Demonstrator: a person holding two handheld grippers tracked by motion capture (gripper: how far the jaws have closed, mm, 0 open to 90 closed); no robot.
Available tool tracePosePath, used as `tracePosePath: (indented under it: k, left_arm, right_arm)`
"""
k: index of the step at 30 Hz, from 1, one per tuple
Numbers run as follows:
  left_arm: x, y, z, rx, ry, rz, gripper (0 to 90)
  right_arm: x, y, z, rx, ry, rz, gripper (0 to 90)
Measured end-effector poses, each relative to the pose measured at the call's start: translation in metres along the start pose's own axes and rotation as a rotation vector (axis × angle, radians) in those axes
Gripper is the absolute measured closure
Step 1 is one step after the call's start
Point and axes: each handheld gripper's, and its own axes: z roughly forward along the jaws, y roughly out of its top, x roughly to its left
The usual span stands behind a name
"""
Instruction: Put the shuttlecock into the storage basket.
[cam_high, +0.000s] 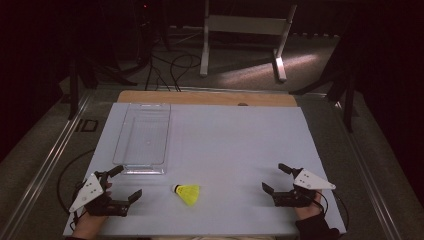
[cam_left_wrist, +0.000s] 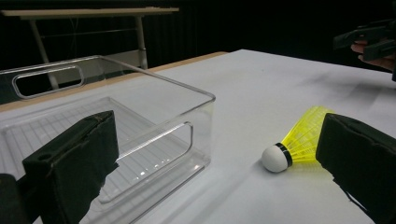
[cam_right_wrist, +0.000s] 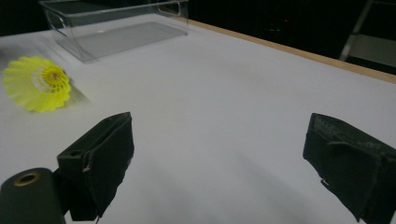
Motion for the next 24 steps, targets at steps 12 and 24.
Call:
tracePosePath:
  k: [12,24]
  left_arm:
    - [0.001,0.000,-0.001,-0.007,0.010,-0.013,0.2]
    - [0.004,0.014,0.001,0.012,-0.007,-0.028,0.3]
  right_arm:
    - [0.001,0.002,-0.003,-0.024,-0.016,-0.010,8.8]
    - [0.001,0.001,-0.002,-0.022,-0.016,-0.010,8.9]
